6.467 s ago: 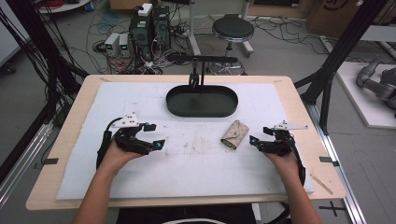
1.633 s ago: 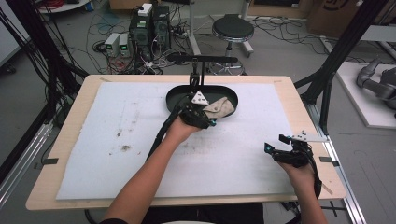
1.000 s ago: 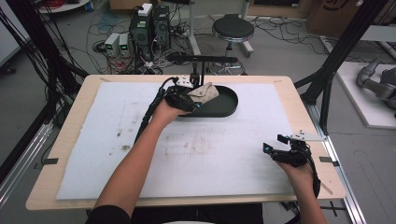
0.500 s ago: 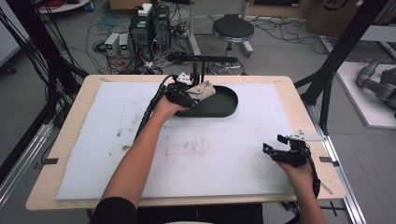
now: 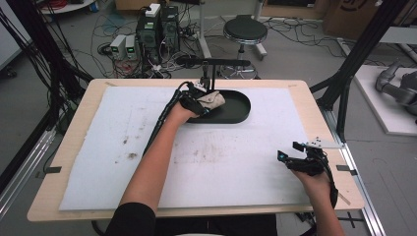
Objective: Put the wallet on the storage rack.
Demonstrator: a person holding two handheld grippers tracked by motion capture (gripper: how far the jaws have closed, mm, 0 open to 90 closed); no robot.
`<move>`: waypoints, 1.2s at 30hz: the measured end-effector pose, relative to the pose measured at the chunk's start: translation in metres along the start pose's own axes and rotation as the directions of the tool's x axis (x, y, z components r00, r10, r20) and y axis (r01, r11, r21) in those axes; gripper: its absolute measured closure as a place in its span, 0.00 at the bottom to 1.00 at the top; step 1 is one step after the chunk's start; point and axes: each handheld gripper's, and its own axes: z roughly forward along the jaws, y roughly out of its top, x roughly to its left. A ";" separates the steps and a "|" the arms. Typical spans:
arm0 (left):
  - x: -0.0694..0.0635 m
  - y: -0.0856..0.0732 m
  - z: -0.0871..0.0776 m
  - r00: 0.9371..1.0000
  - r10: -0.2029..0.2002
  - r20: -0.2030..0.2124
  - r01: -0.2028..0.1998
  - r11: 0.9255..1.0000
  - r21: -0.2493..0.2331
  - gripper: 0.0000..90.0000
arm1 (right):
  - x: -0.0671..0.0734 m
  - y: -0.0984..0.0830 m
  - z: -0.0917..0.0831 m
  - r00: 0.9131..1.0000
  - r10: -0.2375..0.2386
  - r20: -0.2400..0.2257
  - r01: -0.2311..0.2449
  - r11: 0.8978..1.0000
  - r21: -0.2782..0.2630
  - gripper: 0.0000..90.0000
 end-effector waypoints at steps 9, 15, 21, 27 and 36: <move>0.000 -0.002 0.009 1.000 -0.020 -0.020 0.021 0.999 0.044 0.40 | 0.000 0.000 0.000 1.000 0.001 0.001 -0.001 1.000 0.002 0.21; 0.002 -0.003 0.008 0.998 -0.055 -0.023 0.055 0.998 0.038 0.34 | 0.000 0.000 0.002 1.000 -0.002 -0.002 0.002 1.000 0.007 0.21; 0.001 0.001 -0.002 0.998 -0.055 -0.026 0.055 0.998 0.013 0.31 | 0.002 0.001 0.003 1.000 -0.008 -0.006 0.008 1.000 0.007 0.21; -0.003 0.005 -0.019 0.998 -0.062 -0.020 0.062 0.998 -0.011 0.27 | 0.002 0.002 0.003 1.000 -0.003 -0.007 0.003 1.000 0.007 0.21; -0.021 -0.011 -0.057 0.997 -0.078 0.006 0.079 0.993 -0.089 0.27 | 0.005 0.007 0.012 0.999 -0.022 -0.024 0.023 1.000 0.016 0.21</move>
